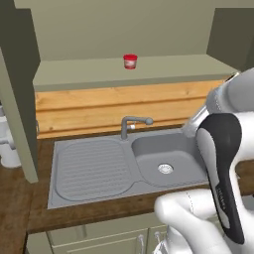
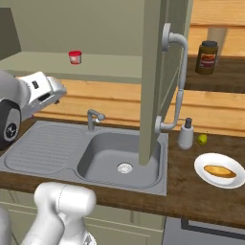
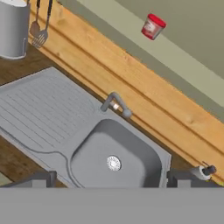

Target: From the different types of pastries on the counter, select a croissant and place it on the cutting board. Then retrieve a jar of jam from the cabinet and place it alongside the croissant on the cutting board.

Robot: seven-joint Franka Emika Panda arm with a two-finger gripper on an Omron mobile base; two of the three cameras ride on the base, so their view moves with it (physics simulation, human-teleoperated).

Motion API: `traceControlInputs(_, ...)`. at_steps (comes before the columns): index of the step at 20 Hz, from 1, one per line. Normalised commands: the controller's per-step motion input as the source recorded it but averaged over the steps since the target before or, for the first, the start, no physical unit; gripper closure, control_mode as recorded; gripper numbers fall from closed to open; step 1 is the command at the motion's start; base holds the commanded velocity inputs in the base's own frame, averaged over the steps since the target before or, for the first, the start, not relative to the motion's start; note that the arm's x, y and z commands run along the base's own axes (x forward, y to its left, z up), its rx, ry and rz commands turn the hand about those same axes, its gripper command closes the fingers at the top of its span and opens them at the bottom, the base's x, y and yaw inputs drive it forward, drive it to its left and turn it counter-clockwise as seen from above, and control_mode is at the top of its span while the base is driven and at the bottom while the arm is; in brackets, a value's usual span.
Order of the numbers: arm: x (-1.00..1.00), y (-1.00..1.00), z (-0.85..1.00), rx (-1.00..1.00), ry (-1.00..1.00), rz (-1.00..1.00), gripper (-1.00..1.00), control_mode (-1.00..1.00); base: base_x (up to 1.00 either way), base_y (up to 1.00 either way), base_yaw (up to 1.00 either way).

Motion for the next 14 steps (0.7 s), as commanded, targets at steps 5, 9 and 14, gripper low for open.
traceControlInputs(5,-0.31,0.02,1.00,0.07,-0.15,-0.10,-1.00,-1.00,0.00,0.00,0.00)
traceControlInputs(9,-0.22,0.00,0.99,0.12,-0.07,-0.09,-1.00,-1.00,0.00,0.00,0.00)
traceControlInputs(14,0.00,0.01,0.44,0.13,0.01,-0.04,-1.00,-1.00,0.00,0.00,0.00)
